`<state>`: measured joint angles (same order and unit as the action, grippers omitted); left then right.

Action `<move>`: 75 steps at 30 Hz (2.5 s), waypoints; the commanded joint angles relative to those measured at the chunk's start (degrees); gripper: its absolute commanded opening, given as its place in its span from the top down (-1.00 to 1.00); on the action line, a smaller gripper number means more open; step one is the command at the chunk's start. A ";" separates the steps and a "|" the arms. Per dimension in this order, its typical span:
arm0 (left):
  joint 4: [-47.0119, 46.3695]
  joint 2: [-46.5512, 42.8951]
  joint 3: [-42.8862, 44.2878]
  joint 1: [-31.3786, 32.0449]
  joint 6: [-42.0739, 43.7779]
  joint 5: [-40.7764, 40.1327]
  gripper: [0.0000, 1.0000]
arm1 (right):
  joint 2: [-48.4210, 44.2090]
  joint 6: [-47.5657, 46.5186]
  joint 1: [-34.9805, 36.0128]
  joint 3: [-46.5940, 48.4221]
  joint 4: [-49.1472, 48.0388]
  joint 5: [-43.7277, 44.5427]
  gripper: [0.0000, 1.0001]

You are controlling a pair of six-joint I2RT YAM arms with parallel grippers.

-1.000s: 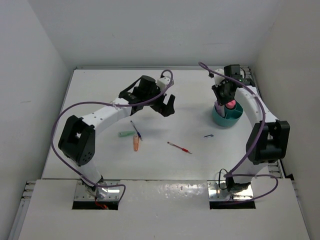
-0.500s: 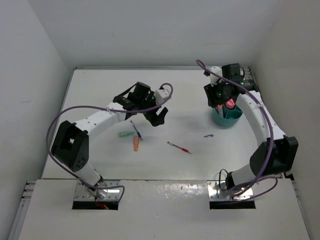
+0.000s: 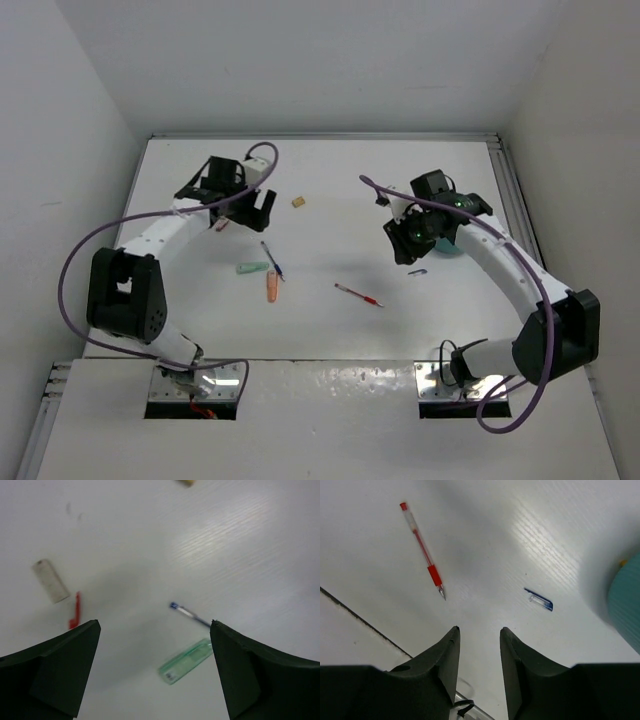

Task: Sort the stationery into containers
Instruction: Place the stationery in the storage box, then pick up the pen cap from the center of the board.

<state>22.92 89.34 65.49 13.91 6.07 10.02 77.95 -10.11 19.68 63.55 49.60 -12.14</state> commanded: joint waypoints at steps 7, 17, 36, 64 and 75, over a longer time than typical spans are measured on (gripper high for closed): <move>9.50 8.56 11.05 -17.42 12.64 -2.99 -1.00 | 1.41 0.09 0.71 0.87 -3.37 -0.95 0.26; 13.47 21.39 18.35 -20.68 15.64 2.26 -0.07 | 3.52 0.79 1.06 2.81 -3.64 -1.04 0.26; 8.46 25.97 15.81 -18.57 11.95 3.25 -0.15 | 5.89 1.06 0.80 5.88 -3.11 -0.78 0.25; 9.34 16.06 8.33 -14.53 9.76 11.05 0.99 | 4.50 8.93 -2.10 10.90 -4.33 -7.62 0.28; 6.62 -3.54 15.01 -1.27 -2.45 29.79 1.00 | 5.72 36.10 -3.25 24.25 -16.96 -25.82 0.09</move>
<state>31.53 91.70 78.35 9.50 8.78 32.29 83.96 14.11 16.25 85.56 40.62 -29.61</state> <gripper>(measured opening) 0.198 0.448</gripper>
